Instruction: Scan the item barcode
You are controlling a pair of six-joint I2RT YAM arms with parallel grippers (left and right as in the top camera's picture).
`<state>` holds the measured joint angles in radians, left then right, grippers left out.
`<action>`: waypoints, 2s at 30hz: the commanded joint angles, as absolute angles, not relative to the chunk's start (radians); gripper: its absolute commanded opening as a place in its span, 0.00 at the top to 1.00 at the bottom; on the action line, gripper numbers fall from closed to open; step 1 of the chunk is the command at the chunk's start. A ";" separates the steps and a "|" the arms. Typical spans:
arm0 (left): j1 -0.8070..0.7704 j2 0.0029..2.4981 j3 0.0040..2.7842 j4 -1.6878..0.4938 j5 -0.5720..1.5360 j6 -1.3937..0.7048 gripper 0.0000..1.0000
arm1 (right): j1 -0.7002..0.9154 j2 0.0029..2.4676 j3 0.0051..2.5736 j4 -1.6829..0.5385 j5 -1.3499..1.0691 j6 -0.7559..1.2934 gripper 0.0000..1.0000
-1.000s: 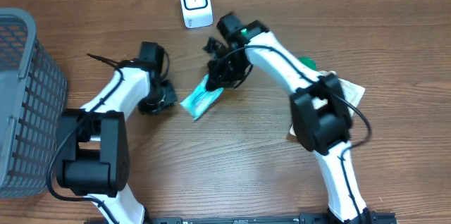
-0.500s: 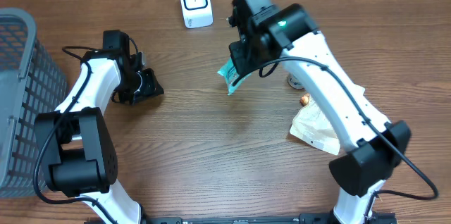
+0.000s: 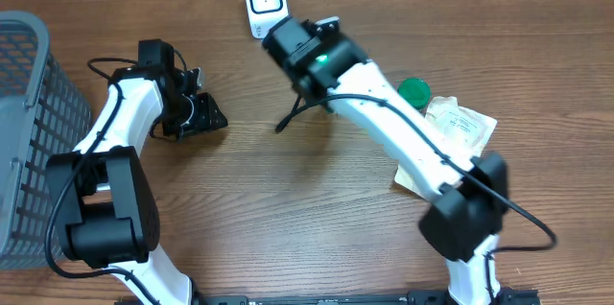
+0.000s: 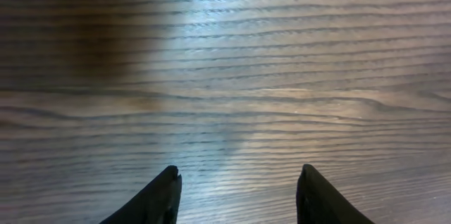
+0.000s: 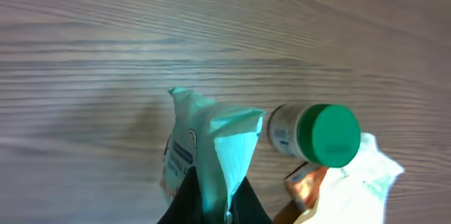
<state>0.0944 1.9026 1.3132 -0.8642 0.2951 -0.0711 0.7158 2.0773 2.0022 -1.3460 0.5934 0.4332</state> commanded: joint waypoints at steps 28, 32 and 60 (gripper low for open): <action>0.163 1.906 1.448 -0.905 0.237 -0.075 0.29 | 0.885 2.278 2.117 -1.293 0.195 0.252 0.37; 0.162 1.908 1.448 -0.904 0.237 -0.076 0.00 | 0.752 2.212 2.126 -1.343 0.029 0.162 0.37; 0.157 1.908 1.448 -0.889 0.235 -0.090 0.01 | 0.273 2.188 1.813 -1.242 -0.428 -0.157 0.61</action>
<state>0.1635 1.9026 1.4353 -0.8913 0.2420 -0.0784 0.2646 2.2120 1.8370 -1.2640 -0.4152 -0.1520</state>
